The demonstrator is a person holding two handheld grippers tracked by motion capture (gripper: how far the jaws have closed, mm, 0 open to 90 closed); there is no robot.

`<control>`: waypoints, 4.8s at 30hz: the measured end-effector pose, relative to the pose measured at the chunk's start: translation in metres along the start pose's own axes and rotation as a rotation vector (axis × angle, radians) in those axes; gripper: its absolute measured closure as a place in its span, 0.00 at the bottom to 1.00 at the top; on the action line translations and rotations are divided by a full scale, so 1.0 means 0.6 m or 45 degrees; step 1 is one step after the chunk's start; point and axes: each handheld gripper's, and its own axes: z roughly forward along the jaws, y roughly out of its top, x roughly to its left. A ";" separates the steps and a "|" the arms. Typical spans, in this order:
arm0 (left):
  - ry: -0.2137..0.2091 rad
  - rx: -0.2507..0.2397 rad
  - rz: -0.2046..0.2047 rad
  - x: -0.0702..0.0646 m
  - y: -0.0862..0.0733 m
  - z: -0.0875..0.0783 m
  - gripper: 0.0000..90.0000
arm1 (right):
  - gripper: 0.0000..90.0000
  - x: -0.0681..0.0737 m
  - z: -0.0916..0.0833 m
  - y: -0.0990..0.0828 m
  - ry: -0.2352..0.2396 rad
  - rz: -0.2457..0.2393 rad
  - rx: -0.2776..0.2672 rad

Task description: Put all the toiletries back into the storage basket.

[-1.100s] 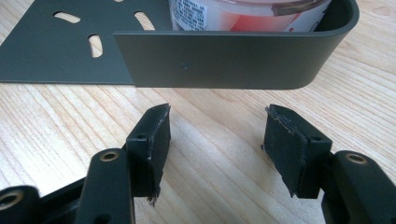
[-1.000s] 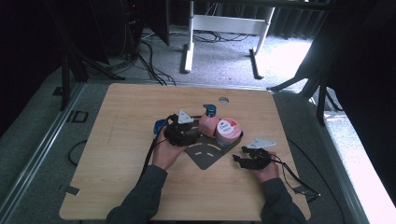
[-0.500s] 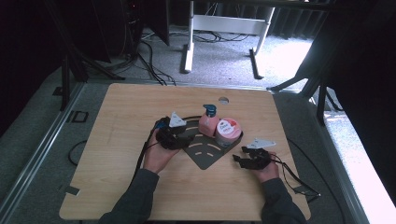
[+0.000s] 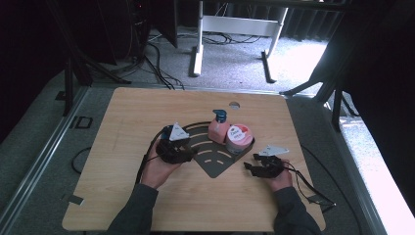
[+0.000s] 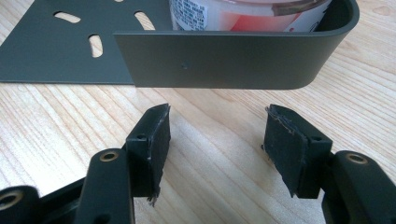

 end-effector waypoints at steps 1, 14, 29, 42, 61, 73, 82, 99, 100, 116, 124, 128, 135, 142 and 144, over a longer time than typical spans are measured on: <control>-0.004 0.001 0.002 0.002 -0.003 -0.004 0.57 | 0.45 0.000 0.000 0.000 0.000 0.000 0.000; 0.011 0.004 -0.020 0.016 -0.036 -0.042 0.56 | 0.45 0.000 0.000 0.000 0.001 0.001 0.001; 0.095 -0.017 -0.040 0.047 -0.055 -0.100 0.55 | 0.45 0.000 0.000 0.000 0.001 0.000 0.001; 0.192 0.008 -0.064 0.082 -0.053 -0.094 0.46 | 0.45 0.000 0.000 0.000 0.003 -0.001 0.001; 0.126 0.043 -0.041 0.106 -0.027 -0.030 0.42 | 0.45 0.000 0.000 0.000 0.003 -0.001 0.002; 0.159 0.065 -0.047 0.096 -0.015 -0.017 0.59 | 0.44 0.000 0.000 0.000 0.003 -0.003 0.001; 0.160 0.110 -0.046 0.097 -0.018 0.002 0.56 | 0.44 0.000 0.000 0.000 0.004 -0.002 0.001; 0.119 0.282 0.005 0.107 0.006 0.016 0.54 | 0.44 0.000 0.000 0.000 0.004 -0.003 0.001; 0.119 0.291 0.010 0.107 0.008 0.017 0.54 | 0.44 0.000 0.000 0.000 0.004 -0.003 0.001; 0.080 0.464 0.125 0.110 0.037 0.030 0.54 | 0.44 -0.001 0.000 0.000 0.007 -0.004 0.003; 0.051 0.534 0.147 0.114 0.046 0.036 0.53 | 0.44 -0.001 0.000 0.000 0.008 -0.006 0.002; 0.044 0.570 0.151 0.115 0.047 0.041 0.52 | 0.44 -0.001 0.000 0.000 0.008 -0.005 0.002; 0.028 0.642 0.164 0.118 0.053 0.048 0.50 | 0.44 -0.001 0.000 0.000 0.008 -0.005 0.002; 0.016 0.708 0.179 0.121 0.053 0.054 0.49 | 0.44 -0.001 0.000 0.000 0.008 -0.006 0.002; 0.012 0.724 0.180 0.121 0.053 0.055 0.49 | 0.44 -0.001 0.000 0.000 0.008 -0.006 0.002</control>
